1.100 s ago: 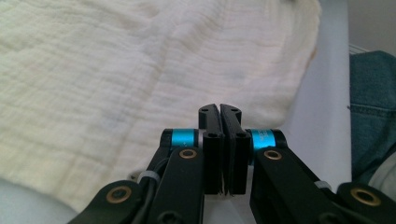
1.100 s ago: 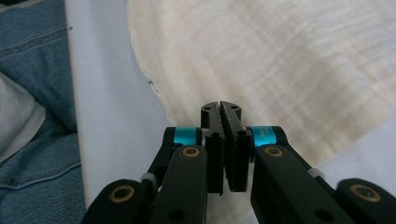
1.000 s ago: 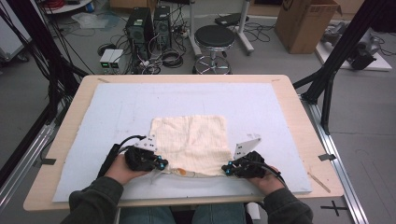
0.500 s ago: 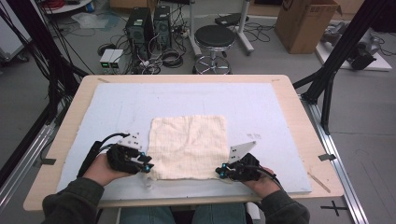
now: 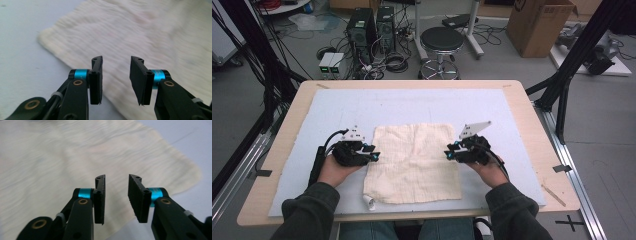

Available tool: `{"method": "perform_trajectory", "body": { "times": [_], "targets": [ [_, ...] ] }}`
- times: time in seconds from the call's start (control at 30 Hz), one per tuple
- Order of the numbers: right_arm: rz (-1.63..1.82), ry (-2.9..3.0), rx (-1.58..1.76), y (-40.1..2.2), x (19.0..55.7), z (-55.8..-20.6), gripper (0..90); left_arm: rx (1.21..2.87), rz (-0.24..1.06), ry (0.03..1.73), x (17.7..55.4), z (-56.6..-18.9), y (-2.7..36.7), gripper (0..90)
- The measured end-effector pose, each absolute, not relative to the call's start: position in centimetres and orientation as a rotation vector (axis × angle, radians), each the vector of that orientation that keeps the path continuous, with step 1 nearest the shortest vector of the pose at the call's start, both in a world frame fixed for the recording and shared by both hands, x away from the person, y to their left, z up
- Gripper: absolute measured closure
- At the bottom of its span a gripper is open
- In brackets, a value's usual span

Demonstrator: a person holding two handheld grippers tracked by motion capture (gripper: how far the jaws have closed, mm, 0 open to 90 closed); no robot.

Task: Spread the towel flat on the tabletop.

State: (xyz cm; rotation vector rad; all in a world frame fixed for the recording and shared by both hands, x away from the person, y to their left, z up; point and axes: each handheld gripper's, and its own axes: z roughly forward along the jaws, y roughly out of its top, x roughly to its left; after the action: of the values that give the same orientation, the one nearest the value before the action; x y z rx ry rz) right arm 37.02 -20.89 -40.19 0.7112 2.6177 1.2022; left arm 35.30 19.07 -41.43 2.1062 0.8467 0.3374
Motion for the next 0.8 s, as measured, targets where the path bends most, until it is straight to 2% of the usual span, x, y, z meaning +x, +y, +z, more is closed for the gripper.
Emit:
{"method": "perform_trajectory", "body": {
  "times": [0.23,0.5,0.53,0.6,0.63,0.67,0.8],
  "targets": [
    [1.156,2.51,0.954,-21.3,43.5,-40.9,60.7,2.029,0.417,1.046,39.3,-43.0,19.3,61.9],
    [1.036,2.495,1.114,-21.0,46.8,-42.9,54.5,2.041,0.452,1.155,42.3,-44.0,18.5,57.2],
    [1.026,2.496,1.101,-20.7,47.0,-43.2,56.7,2.04,0.473,1.145,42.4,-44.0,18.5,60.2],
    [0.993,2.531,1.055,-20.3,47.1,-43.5,72.5,2.033,0.473,1.11,42.5,-44.3,18.2,75.1],
    [1.008,2.537,1.033,-20.2,47.1,-43.5,86.2,2.027,0.459,1.099,42.6,-44.4,18.1,82.0],
    [0.994,2.537,1.02,-20.0,47.2,-43.4,86.2,2.007,0.448,1.114,42.8,-44.4,18.1,86.5],
    [0.923,2.478,1.051,-19.8,48.1,-42.4,86.8,2.015,0.536,1.152,43.7,-43.6,18.0,87.3]
  ]
}}
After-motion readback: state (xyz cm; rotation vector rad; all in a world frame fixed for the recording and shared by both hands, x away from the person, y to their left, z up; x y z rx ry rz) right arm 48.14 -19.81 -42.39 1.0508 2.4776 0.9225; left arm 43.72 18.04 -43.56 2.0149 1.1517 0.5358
